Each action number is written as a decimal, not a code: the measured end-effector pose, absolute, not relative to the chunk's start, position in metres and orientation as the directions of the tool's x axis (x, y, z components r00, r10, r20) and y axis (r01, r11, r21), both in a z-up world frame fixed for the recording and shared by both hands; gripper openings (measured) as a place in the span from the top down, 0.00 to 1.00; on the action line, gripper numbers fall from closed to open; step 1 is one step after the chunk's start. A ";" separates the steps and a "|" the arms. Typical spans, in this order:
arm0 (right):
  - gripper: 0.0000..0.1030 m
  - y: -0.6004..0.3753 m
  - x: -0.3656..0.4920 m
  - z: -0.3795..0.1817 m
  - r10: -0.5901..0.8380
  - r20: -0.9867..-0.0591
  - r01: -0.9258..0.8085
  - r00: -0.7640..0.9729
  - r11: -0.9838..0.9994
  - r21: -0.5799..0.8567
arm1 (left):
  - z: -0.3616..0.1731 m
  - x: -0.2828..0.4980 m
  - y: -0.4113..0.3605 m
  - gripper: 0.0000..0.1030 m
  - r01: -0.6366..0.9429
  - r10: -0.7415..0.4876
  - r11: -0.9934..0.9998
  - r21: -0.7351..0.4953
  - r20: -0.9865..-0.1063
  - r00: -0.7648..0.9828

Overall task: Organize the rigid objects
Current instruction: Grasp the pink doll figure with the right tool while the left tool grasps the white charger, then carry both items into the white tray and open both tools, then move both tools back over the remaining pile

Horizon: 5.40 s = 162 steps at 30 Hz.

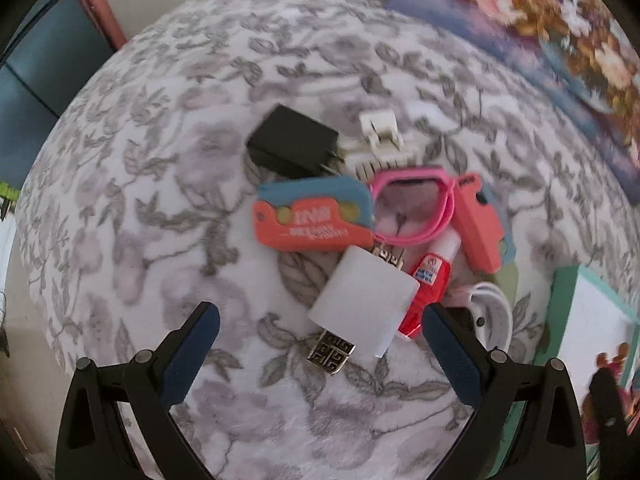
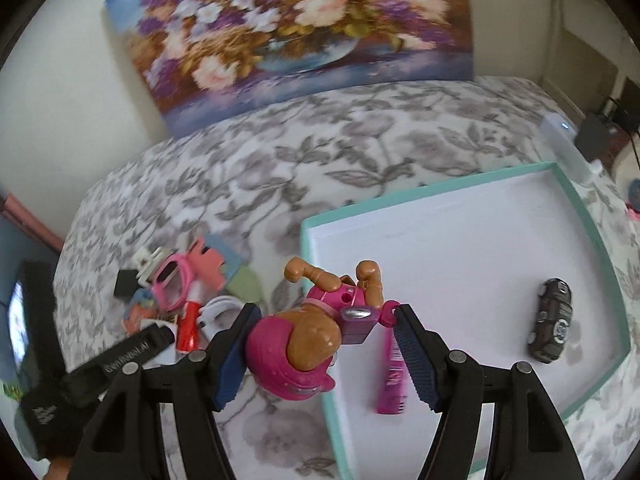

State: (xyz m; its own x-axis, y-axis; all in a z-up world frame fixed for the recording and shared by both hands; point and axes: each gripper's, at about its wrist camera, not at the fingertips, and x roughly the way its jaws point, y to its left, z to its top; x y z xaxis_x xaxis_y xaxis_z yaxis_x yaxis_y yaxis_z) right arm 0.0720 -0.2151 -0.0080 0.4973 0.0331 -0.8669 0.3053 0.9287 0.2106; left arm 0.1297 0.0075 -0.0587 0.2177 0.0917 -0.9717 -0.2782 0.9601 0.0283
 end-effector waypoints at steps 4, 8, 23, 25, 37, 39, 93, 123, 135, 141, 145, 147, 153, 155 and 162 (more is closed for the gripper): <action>0.31 -0.226 0.070 -0.011 0.030 -0.874 0.335 0.486 0.917 0.218 | -0.061 0.132 0.003 0.05 -0.255 0.062 0.967 -0.002 -0.968 0.244; 0.31 -0.227 0.066 -0.011 0.022 -0.875 0.337 0.484 0.918 0.210 | -0.066 0.135 0.001 0.29 -0.250 0.058 0.968 -0.005 -0.968 0.245; 0.31 -0.238 0.063 -0.011 0.034 -0.876 0.373 0.481 0.896 0.240 | -0.032 0.127 0.009 0.55 -0.197 -0.010 0.977 -0.079 -0.944 0.329; 0.31 -0.242 0.062 -0.010 0.034 -0.875 0.380 0.483 0.892 0.244 | -0.022 0.126 0.010 0.56 -0.191 -0.003 0.979 -0.074 -0.937 0.350; 0.31 -0.283 0.053 -0.023 0.017 -0.894 0.479 0.448 0.840 0.256 | 0.011 0.114 -0.017 0.57 -0.108 -0.075 0.985 -0.133 -0.901 0.428; 0.31 -0.295 0.050 -0.025 0.009 -0.896 0.504 0.444 0.824 0.258 | 0.013 0.111 -0.031 0.57 -0.070 -0.091 0.989 -0.133 -0.898 0.430; 0.30 -0.358 0.038 -0.035 -0.089 -0.906 0.592 0.414 0.782 0.193 | -0.027 0.093 -0.191 0.39 0.357 -0.204 0.932 -0.063 -0.905 0.373; 0.00 -0.352 0.038 -0.039 -0.160 -0.920 0.613 0.356 0.783 0.101 | -0.047 0.131 -0.056 0.11 -0.120 0.010 0.993 -0.024 -0.961 0.275; 0.00 -0.268 0.058 -0.013 -0.119 -0.895 0.447 0.431 0.889 0.097 | -0.016 0.126 0.004 0.11 -0.245 0.073 0.969 -0.009 -0.943 0.324; 0.00 -0.213 0.073 -0.016 -0.040 -0.897 0.321 0.439 0.940 0.115 | -0.004 0.119 0.049 0.11 -0.337 0.086 0.941 -0.038 -0.934 0.346; 0.00 -0.184 0.079 -0.020 0.027 -0.899 0.263 0.438 0.952 0.157 | -0.006 0.119 0.077 0.11 -0.385 0.097 0.922 -0.044 -0.936 0.338; 0.00 -0.169 0.082 -0.023 0.047 -0.899 0.238 0.436 0.957 0.165 | -0.008 0.118 0.089 0.11 -0.405 0.098 0.913 -0.047 -0.939 0.331; 0.00 -0.134 0.092 -0.039 0.098 -0.906 0.159 0.411 0.971 0.178 | -0.019 0.117 0.110 0.11 -0.439 0.098 0.897 -0.048 -0.948 0.304; 0.00 -0.127 0.094 -0.045 0.112 -0.906 0.145 0.407 0.972 0.185 | -0.026 0.118 0.111 0.11 -0.443 0.089 0.895 -0.051 -0.953 0.289; 0.00 -0.128 0.104 -0.063 0.142 -0.907 0.160 0.396 0.962 0.221 | -0.051 0.125 0.098 0.11 -0.407 0.032 0.911 -0.070 -0.971 0.237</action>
State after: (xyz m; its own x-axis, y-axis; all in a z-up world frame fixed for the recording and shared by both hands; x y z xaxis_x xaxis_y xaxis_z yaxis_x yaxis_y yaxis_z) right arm 0.1039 -0.1277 -0.0628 0.3962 0.1424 -0.9071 0.1602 0.9620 0.2210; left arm 0.1251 0.0977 -0.0507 0.2372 0.0316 -0.9709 -0.4071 0.9107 -0.0698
